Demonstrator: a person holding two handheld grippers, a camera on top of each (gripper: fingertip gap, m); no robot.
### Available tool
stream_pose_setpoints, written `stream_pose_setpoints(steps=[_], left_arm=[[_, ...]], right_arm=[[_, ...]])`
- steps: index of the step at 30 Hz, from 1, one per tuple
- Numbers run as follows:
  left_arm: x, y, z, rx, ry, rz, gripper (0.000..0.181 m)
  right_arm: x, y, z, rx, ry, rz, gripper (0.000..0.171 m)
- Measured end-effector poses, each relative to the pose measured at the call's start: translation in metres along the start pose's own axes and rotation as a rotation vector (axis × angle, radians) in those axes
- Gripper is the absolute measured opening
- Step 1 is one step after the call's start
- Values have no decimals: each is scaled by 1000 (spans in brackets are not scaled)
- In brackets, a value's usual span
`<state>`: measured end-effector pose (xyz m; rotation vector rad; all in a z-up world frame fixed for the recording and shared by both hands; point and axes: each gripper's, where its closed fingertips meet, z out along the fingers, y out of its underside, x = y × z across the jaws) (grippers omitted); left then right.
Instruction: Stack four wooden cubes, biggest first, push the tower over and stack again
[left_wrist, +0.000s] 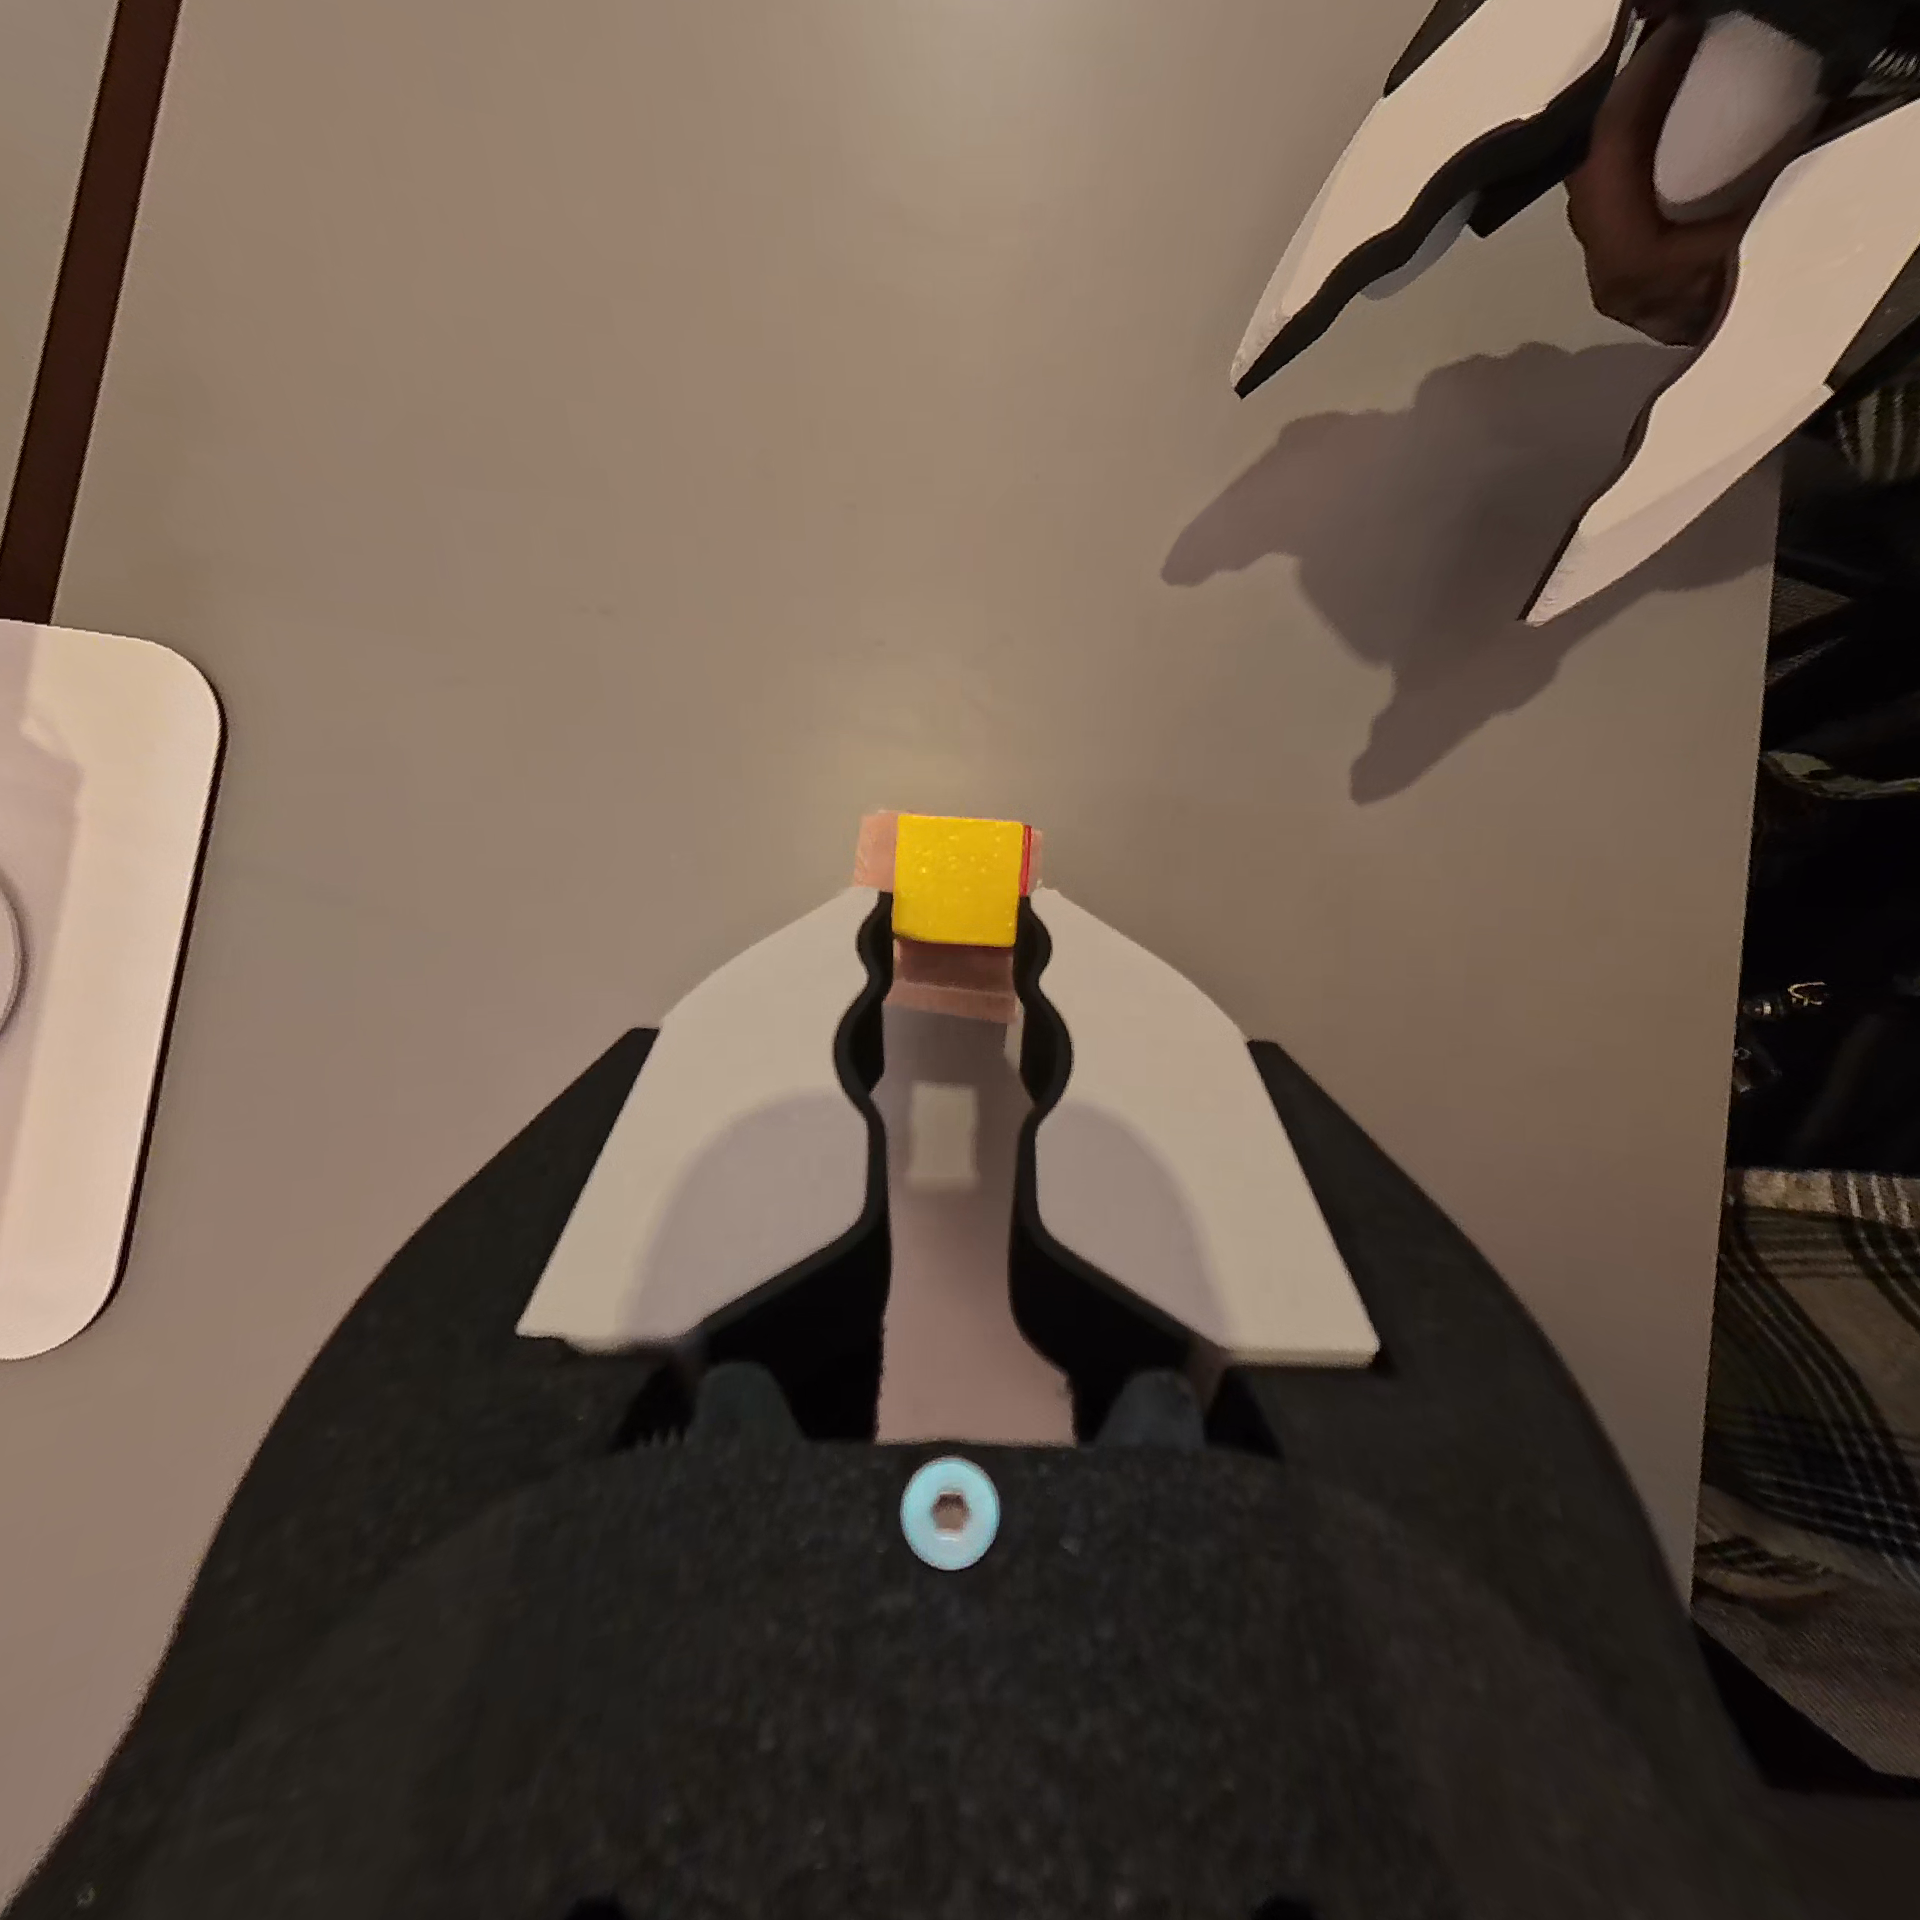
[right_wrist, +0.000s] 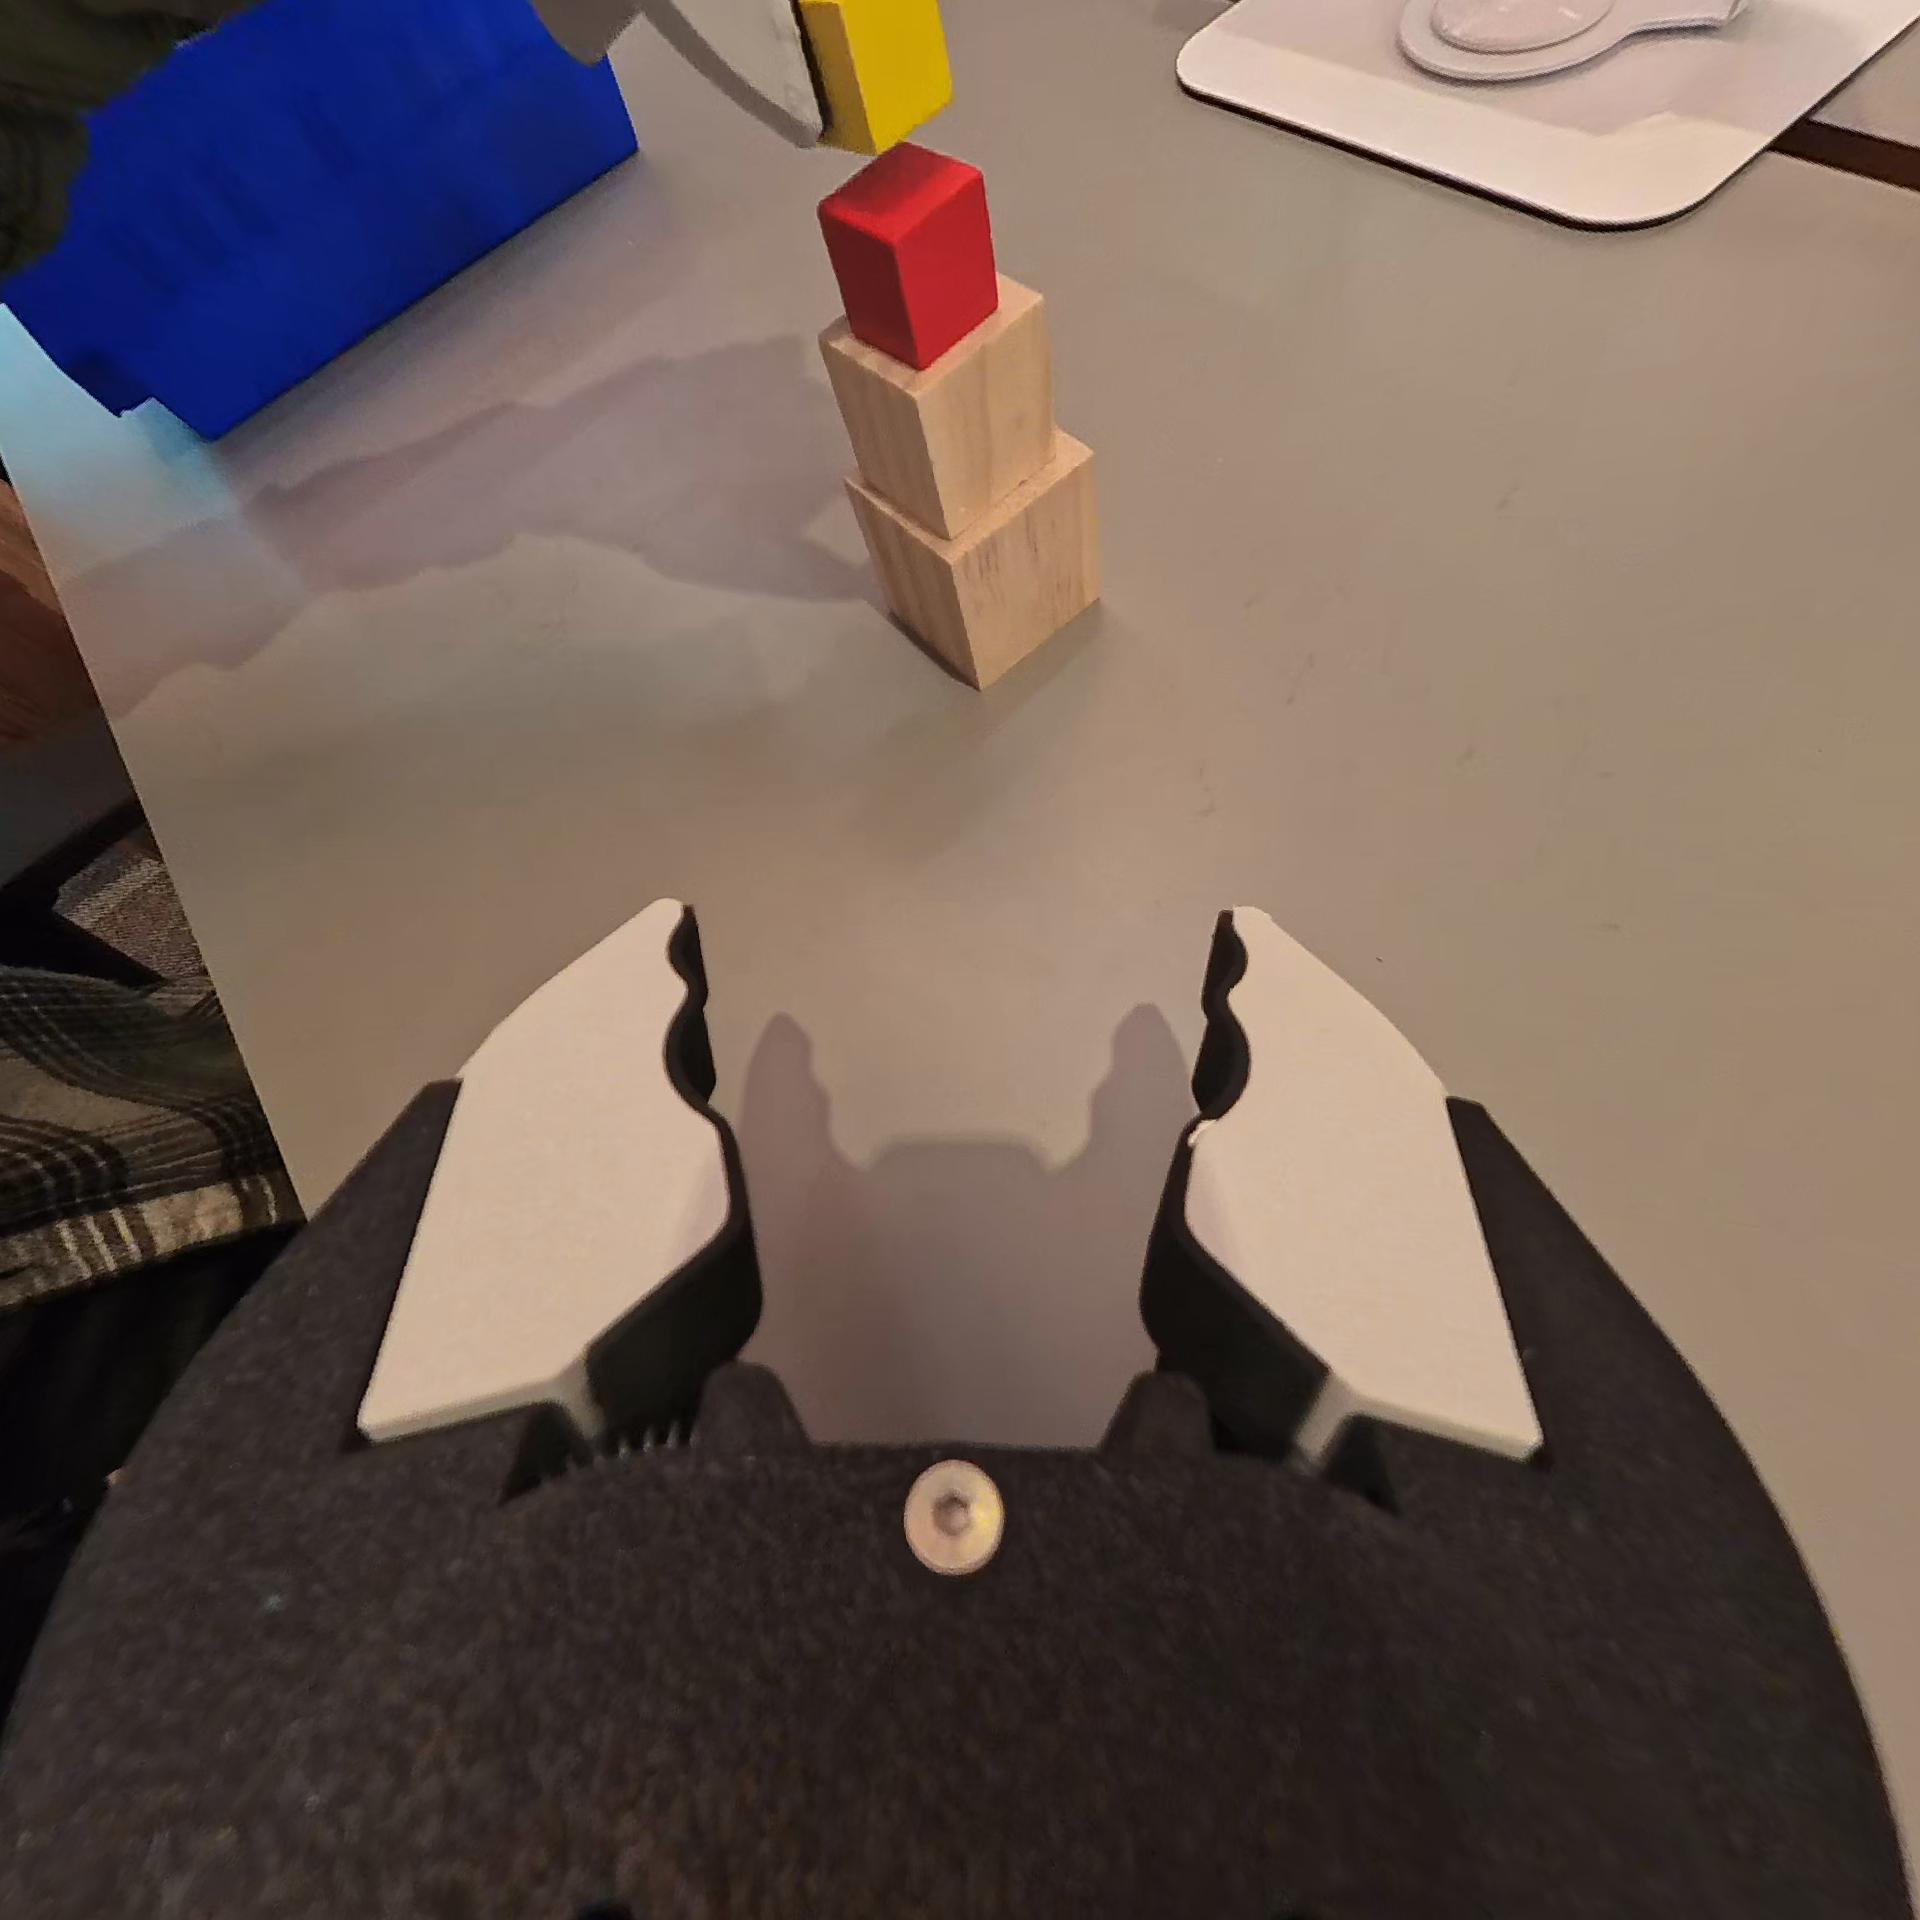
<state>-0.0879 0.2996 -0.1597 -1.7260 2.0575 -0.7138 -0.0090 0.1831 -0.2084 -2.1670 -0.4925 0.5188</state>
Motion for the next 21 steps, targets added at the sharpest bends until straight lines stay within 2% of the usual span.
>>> stream_pose_setpoints(steps=[21], left_arm=[[0,4,6,-44,15,1,22]], right_arm=[[-1,1,1,-6,-5,-1,91]])
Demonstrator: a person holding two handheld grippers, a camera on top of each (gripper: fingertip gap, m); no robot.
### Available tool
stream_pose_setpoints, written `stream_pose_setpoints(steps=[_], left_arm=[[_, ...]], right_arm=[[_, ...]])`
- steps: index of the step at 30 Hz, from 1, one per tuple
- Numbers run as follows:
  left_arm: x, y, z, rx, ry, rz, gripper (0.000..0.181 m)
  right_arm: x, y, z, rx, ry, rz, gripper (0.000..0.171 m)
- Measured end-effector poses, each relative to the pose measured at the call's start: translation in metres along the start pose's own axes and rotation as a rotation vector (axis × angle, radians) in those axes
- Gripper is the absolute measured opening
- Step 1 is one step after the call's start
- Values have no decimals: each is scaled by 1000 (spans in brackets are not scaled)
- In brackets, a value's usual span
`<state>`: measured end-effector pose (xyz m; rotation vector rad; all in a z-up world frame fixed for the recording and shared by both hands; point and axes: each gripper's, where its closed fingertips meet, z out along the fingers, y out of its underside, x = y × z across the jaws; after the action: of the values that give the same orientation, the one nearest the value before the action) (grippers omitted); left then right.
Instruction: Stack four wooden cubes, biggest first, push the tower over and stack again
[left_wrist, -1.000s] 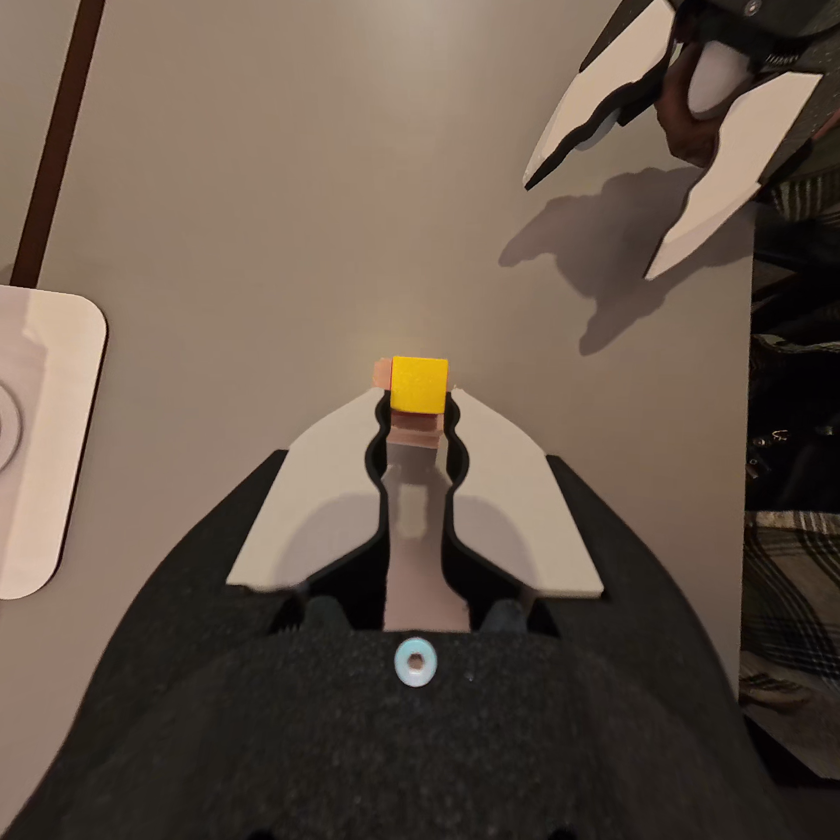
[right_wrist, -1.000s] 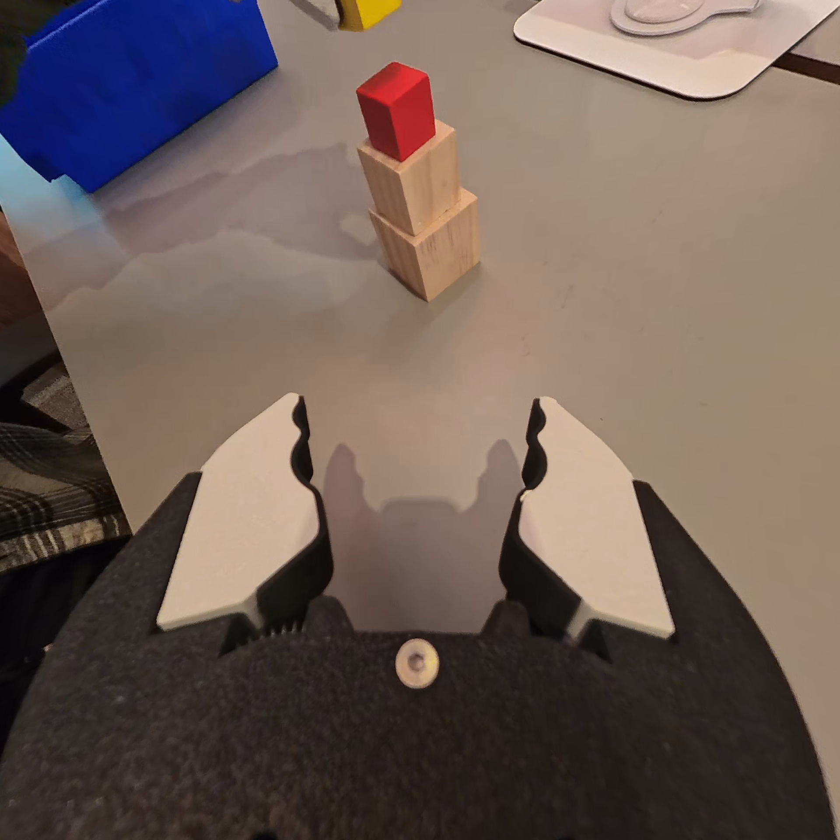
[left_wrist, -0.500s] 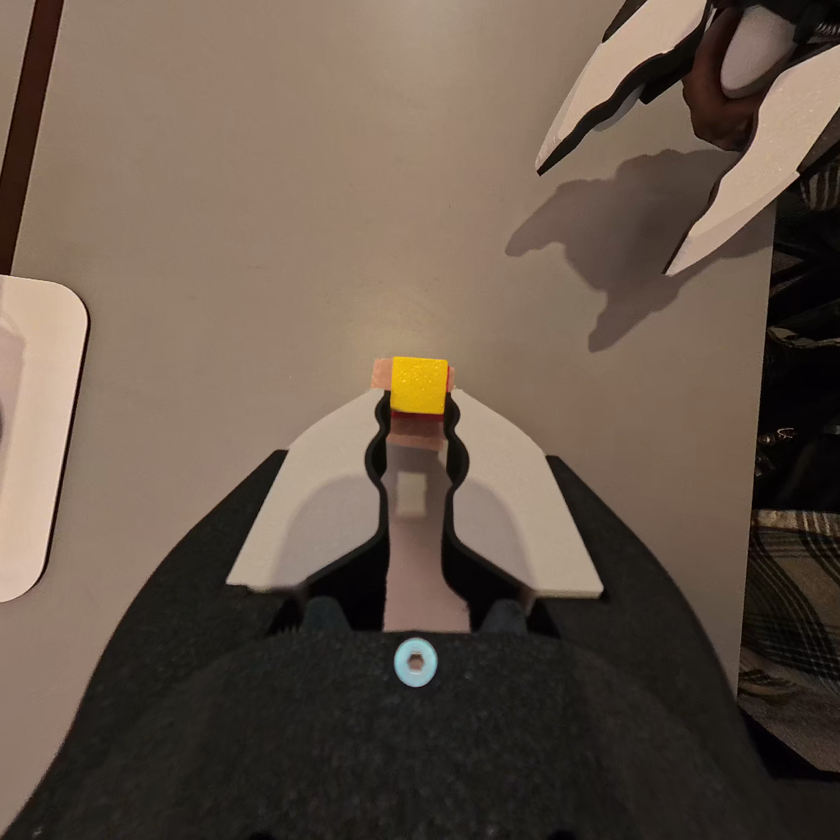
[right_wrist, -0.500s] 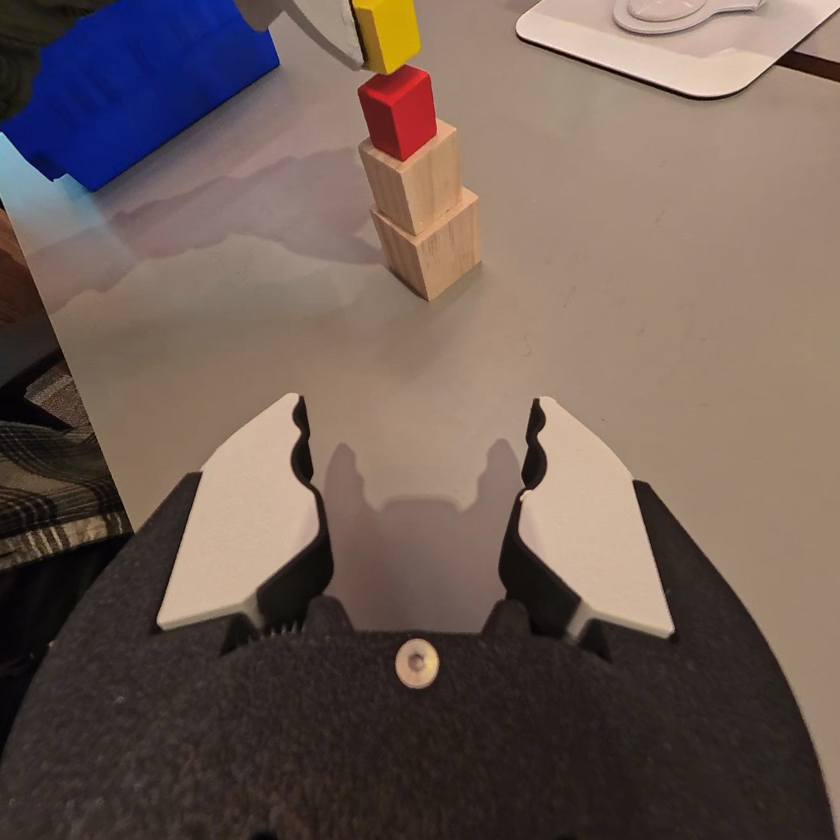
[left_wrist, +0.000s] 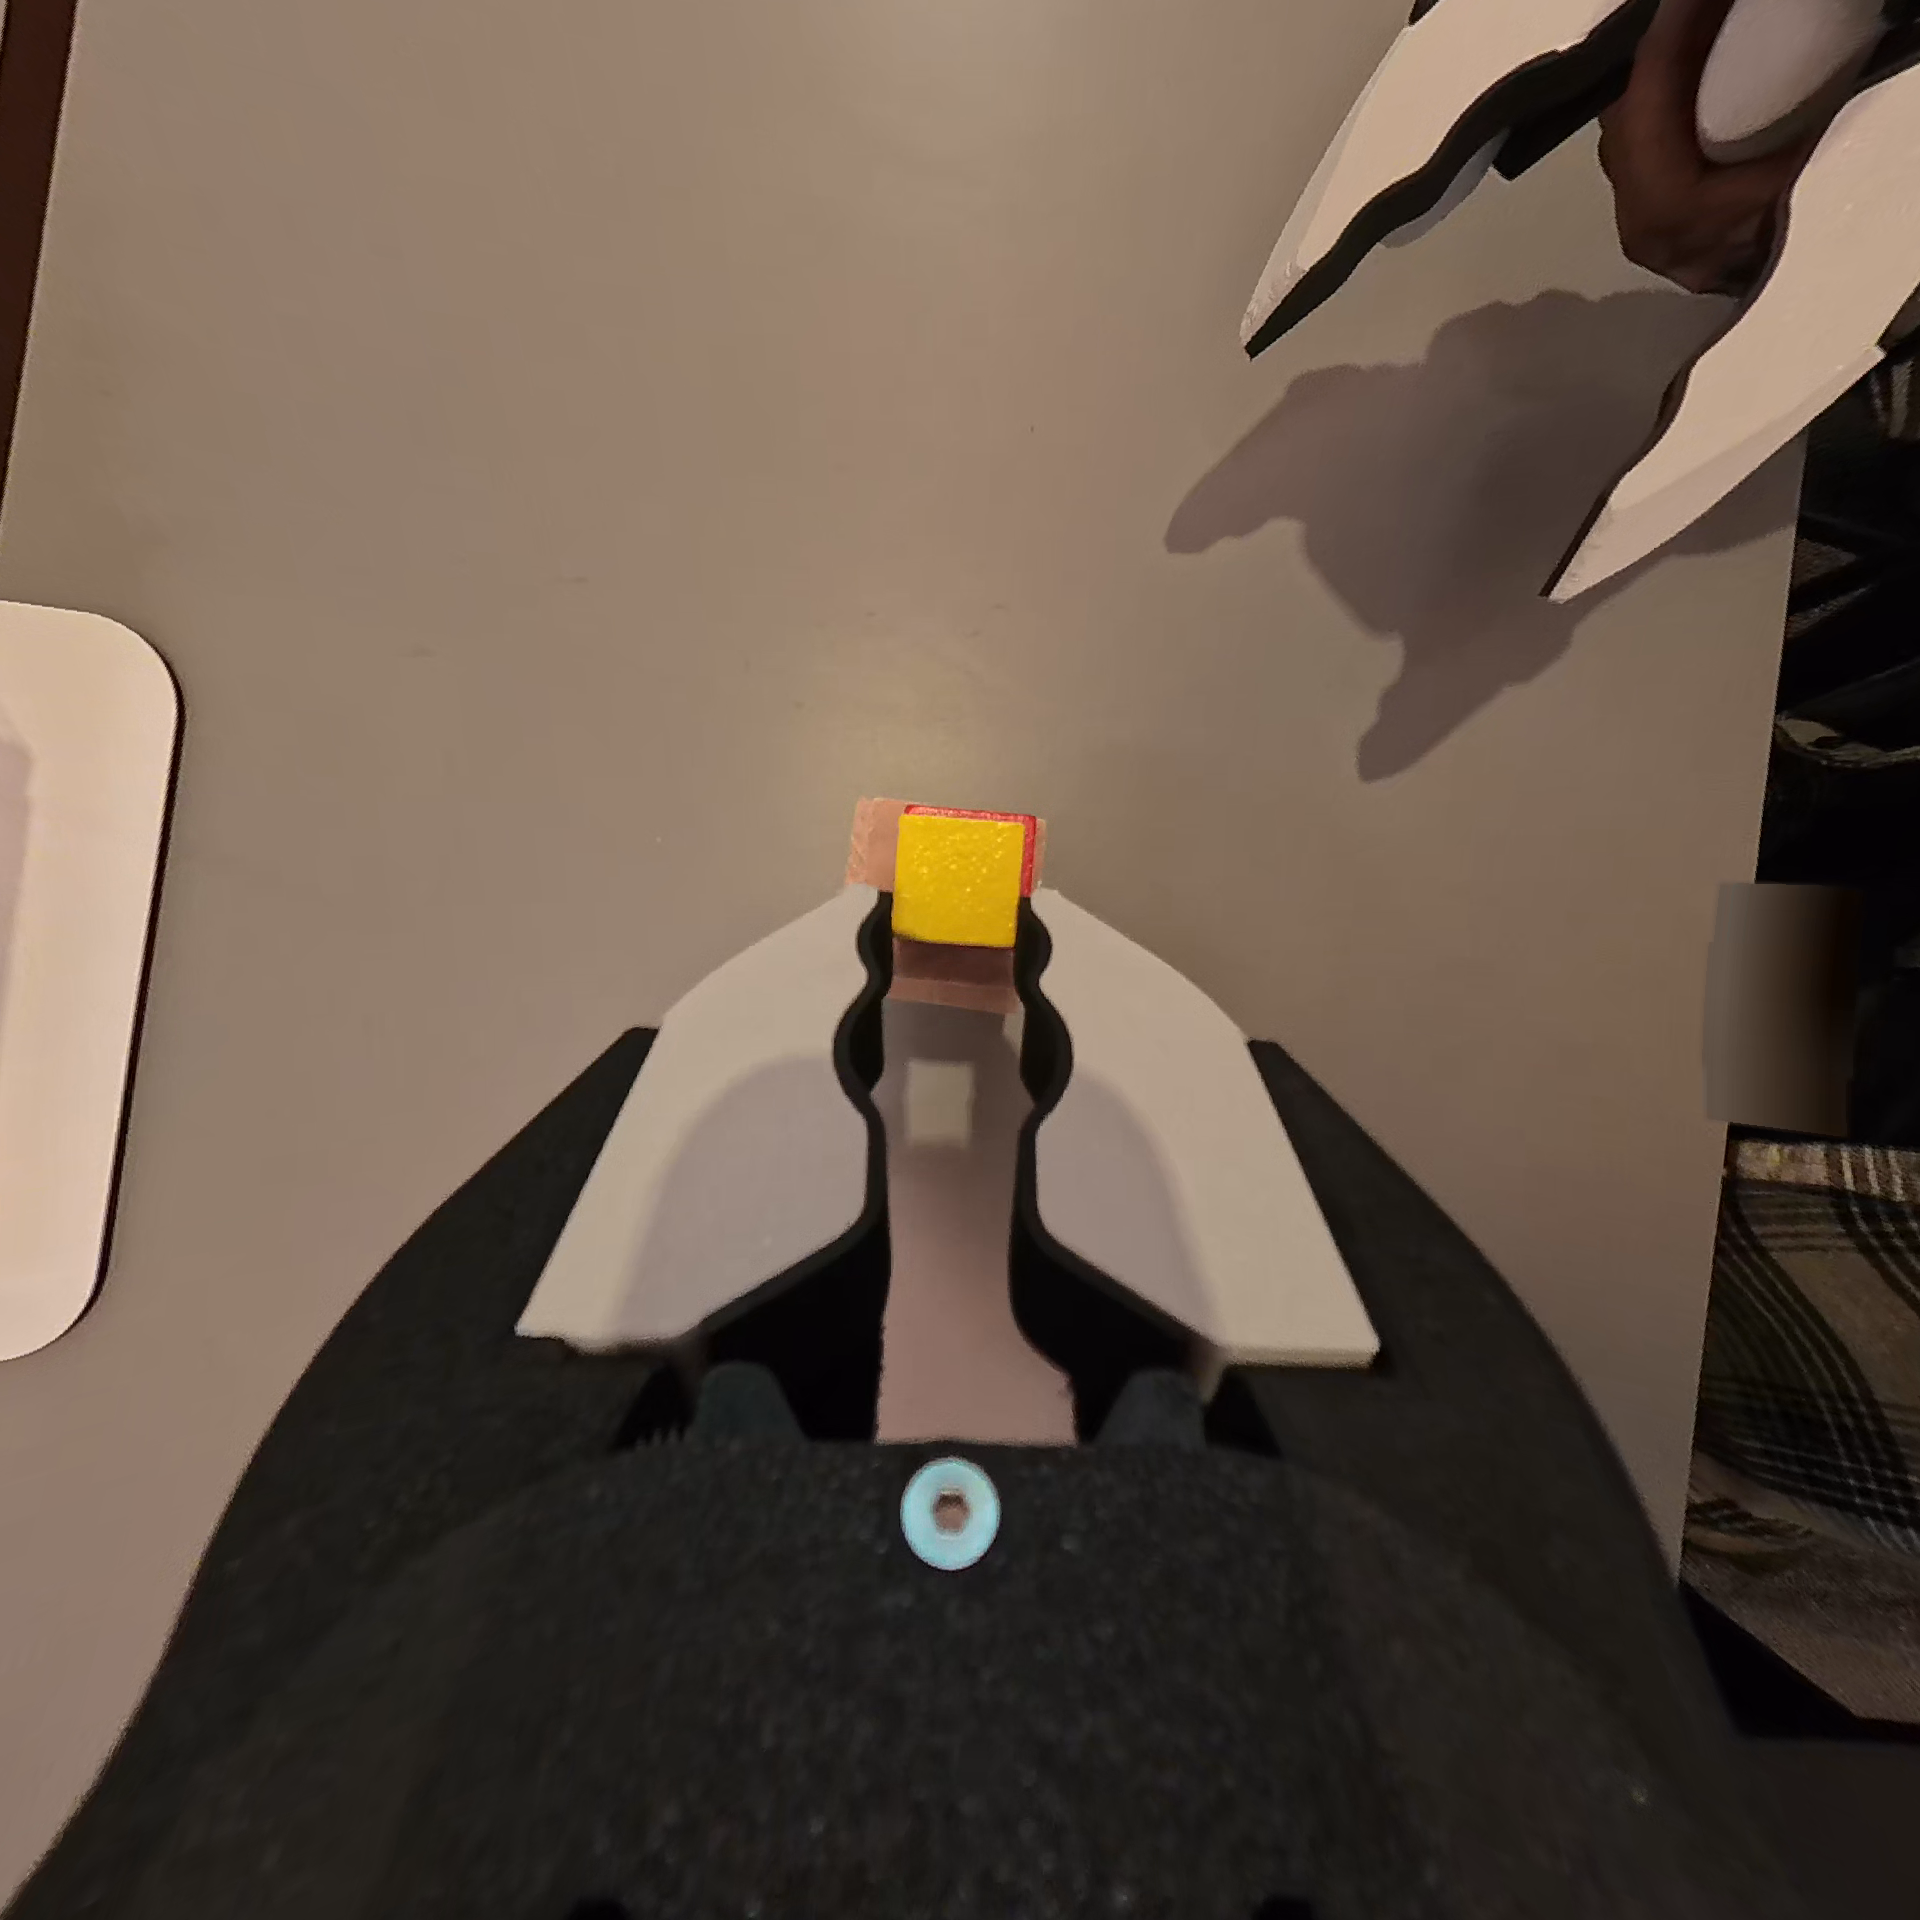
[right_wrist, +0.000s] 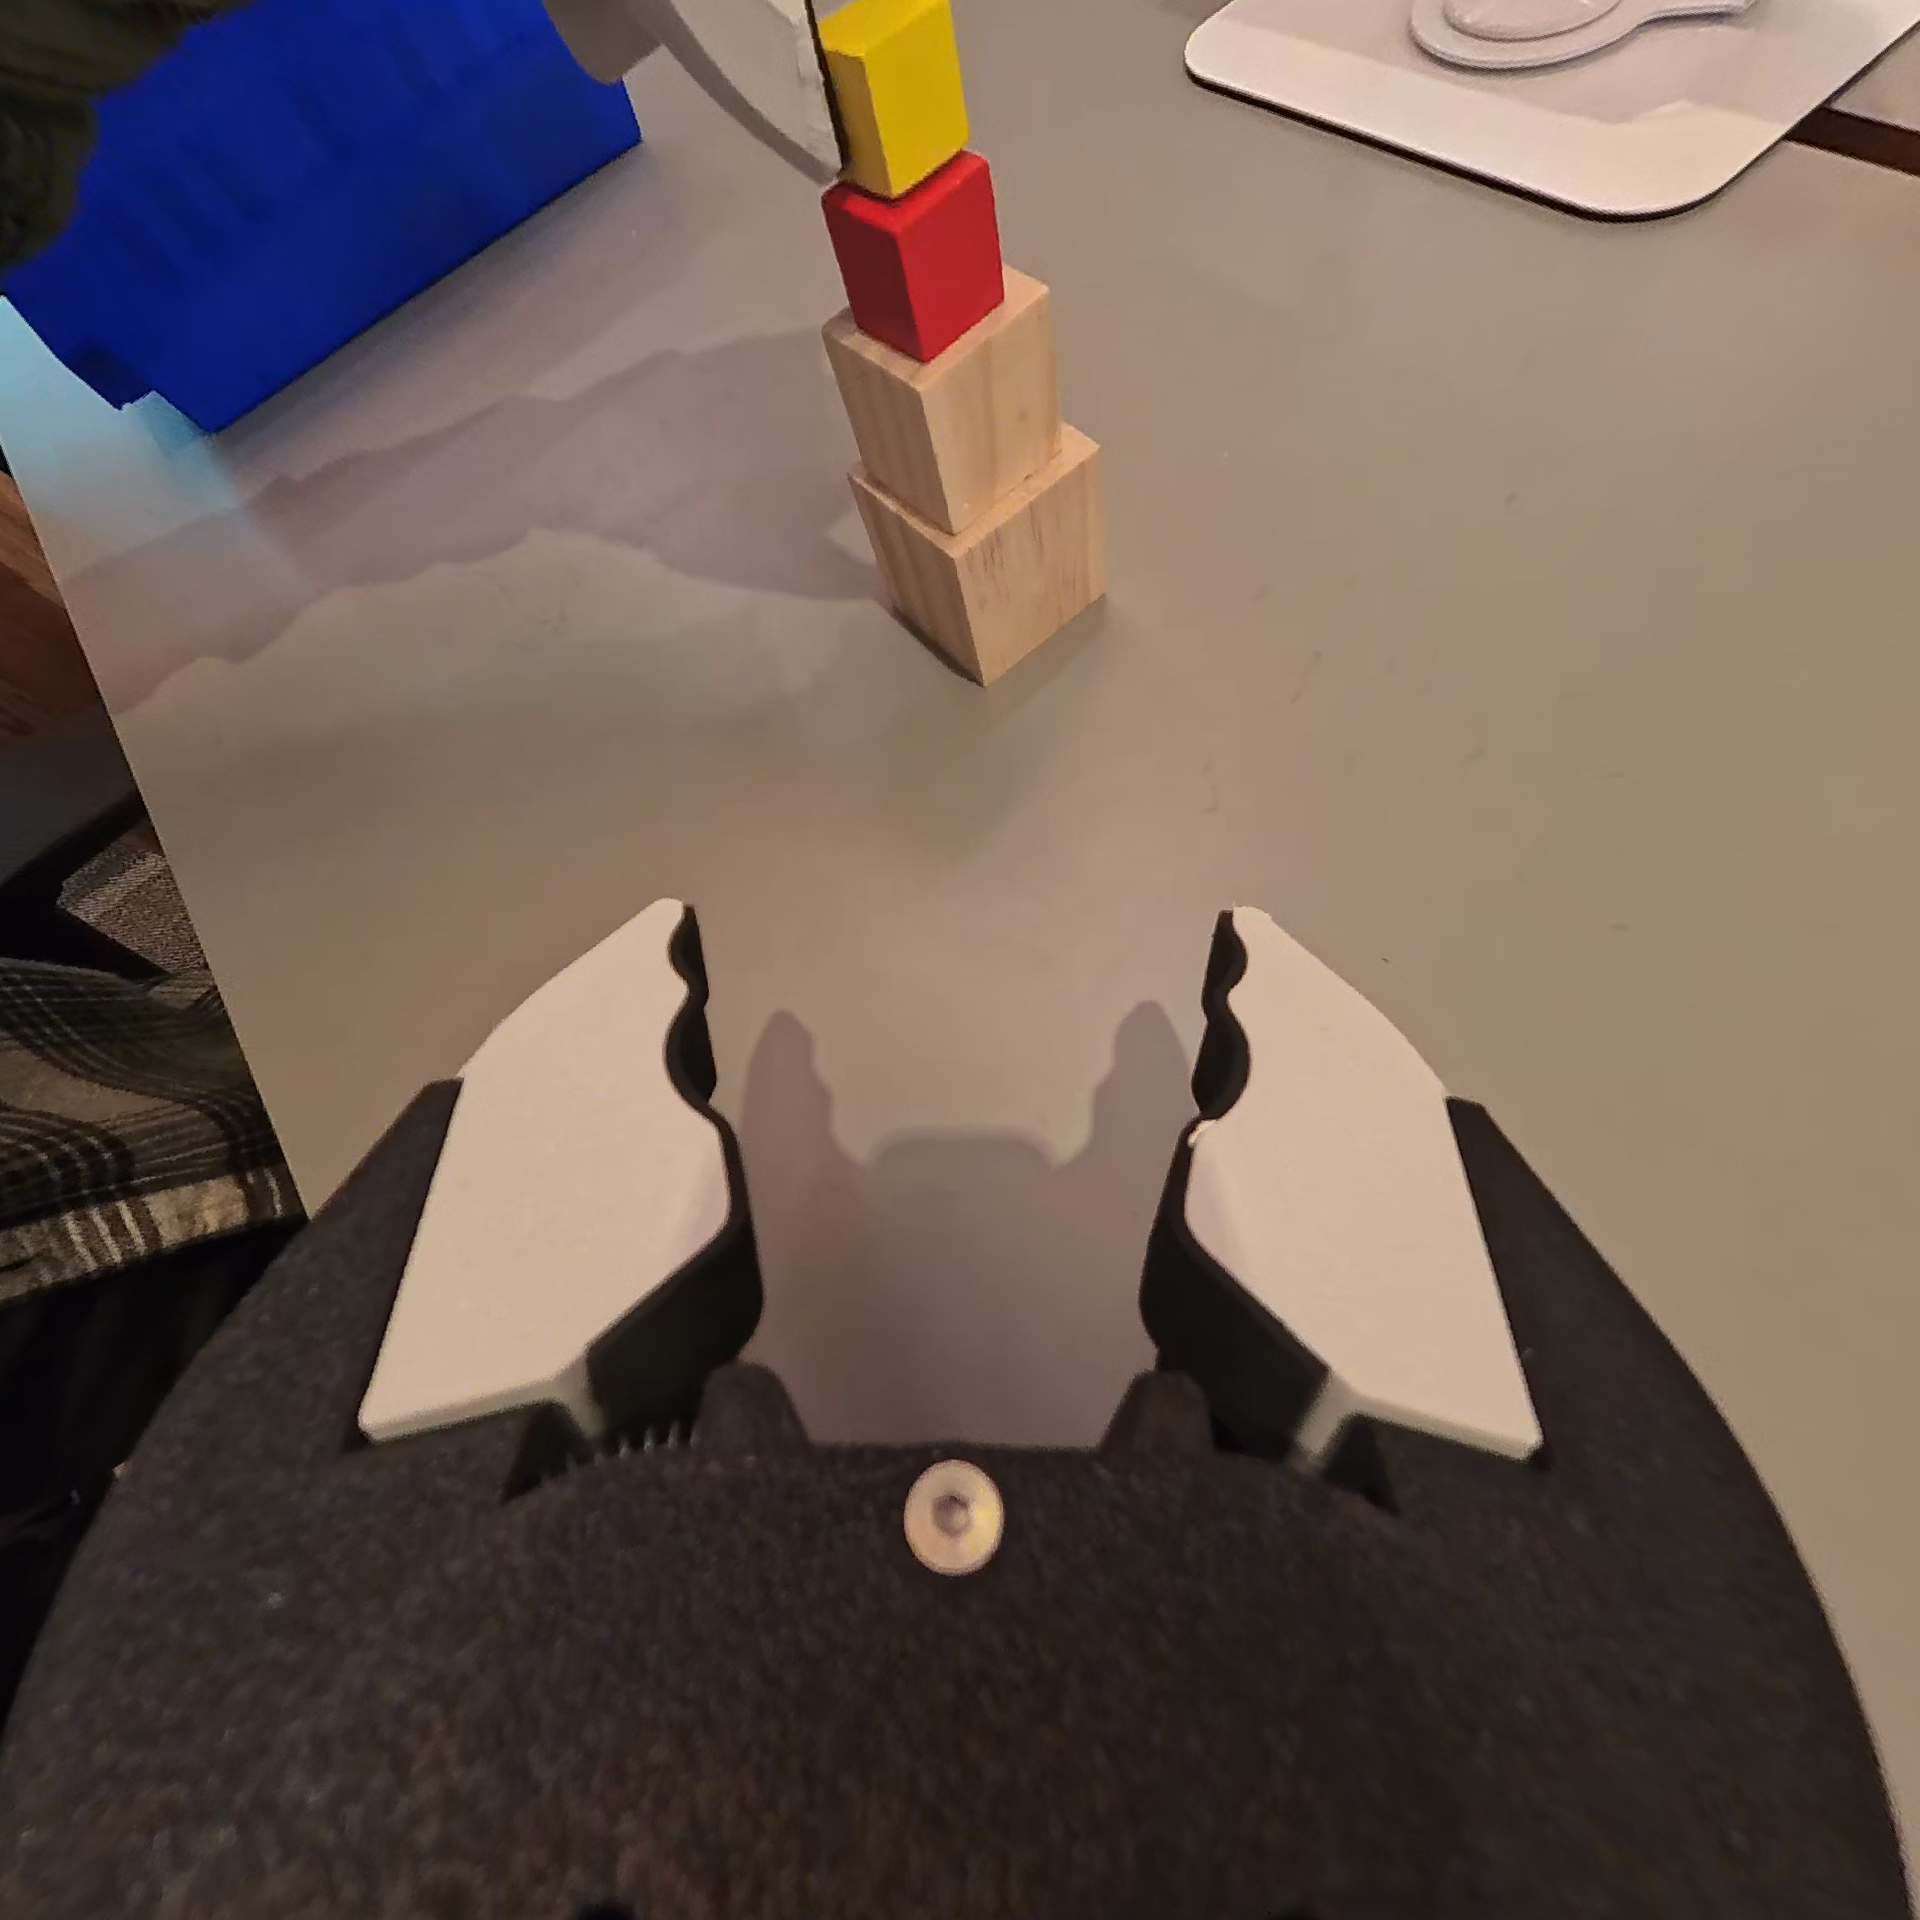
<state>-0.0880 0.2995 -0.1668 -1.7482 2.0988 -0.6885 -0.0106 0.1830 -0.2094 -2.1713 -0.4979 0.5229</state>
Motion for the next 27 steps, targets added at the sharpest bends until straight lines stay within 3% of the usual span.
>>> stream_pose_setpoints(steps=[21,27], left_arm=[[2,0,3,-11,15,-5,22],[4,2,7,-23,24,1,31]], right_arm=[[0,1,1,-3,0,-2,91],[0,0,0,-1,0,0,91]])
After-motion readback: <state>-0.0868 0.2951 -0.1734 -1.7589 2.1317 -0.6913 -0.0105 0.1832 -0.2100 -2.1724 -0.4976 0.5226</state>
